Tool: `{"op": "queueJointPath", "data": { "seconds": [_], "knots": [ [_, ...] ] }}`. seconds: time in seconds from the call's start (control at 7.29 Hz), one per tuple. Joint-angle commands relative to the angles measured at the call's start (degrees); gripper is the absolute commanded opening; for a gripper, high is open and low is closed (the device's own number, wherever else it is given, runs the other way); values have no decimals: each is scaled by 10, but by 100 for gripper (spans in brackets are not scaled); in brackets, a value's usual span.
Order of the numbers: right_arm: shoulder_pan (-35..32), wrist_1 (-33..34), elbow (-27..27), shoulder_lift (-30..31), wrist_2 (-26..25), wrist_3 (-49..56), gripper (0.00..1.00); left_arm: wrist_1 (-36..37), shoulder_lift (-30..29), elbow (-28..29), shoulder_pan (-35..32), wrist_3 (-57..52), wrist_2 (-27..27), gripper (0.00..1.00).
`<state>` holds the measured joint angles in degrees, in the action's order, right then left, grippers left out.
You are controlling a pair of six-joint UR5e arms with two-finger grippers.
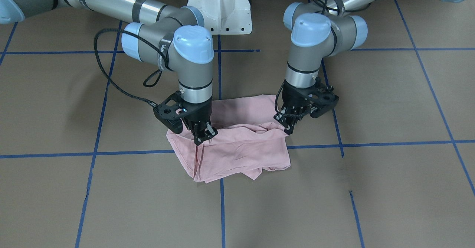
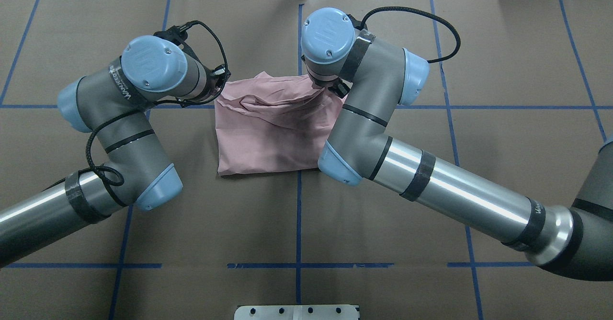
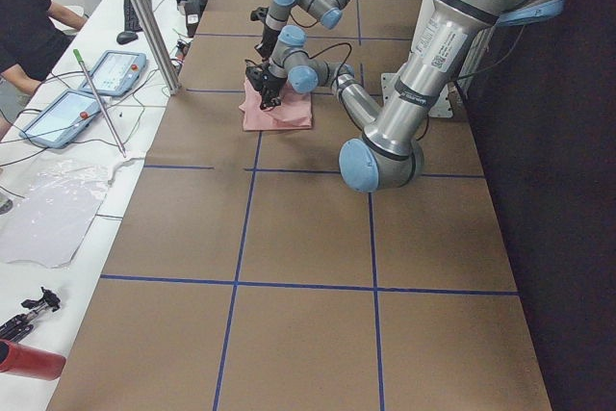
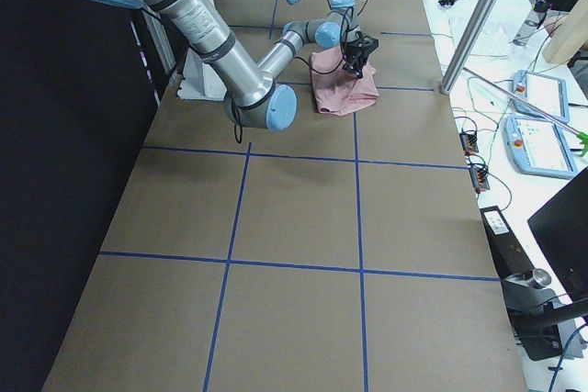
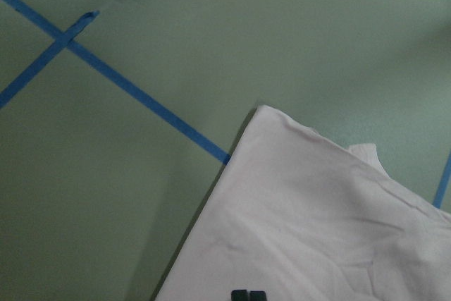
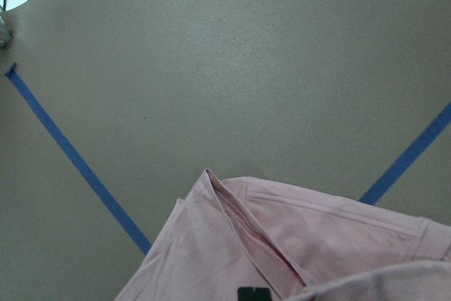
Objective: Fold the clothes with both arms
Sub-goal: 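Release the shirt and lift both grippers away from it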
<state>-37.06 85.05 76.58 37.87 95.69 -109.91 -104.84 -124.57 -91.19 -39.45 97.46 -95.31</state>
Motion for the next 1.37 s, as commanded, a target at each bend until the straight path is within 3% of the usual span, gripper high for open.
{"op": "queueJointPath", "data": {
  "seconds": [0.0,0.14,0.27,0.41,0.55,0.82,0.96,1.23],
  "knots": [
    [-13,-29,-52,-21,10,9,0,-31,-9,38,-5,-9,11,0],
    [-14,-46,-71,-22,10,12,0,-47,-13,62,-5,-8,17,0],
    [-15,-88,-105,-22,11,19,0,-82,-27,107,-6,-16,22,15],
    [-30,-176,-177,-24,11,53,46,-130,-53,185,-18,-64,53,39],
    [-58,-222,-230,-35,26,131,99,-202,-54,232,-54,-117,53,55],
    [-91,-220,-224,-31,54,201,100,-239,-49,238,-69,-130,46,57],
    [-112,-220,-187,10,77,248,100,-242,-41,234,-83,-147,15,57],
    [-190,-217,-134,97,183,409,100,-240,54,141,-131,-310,-77,57]
  ]
}}
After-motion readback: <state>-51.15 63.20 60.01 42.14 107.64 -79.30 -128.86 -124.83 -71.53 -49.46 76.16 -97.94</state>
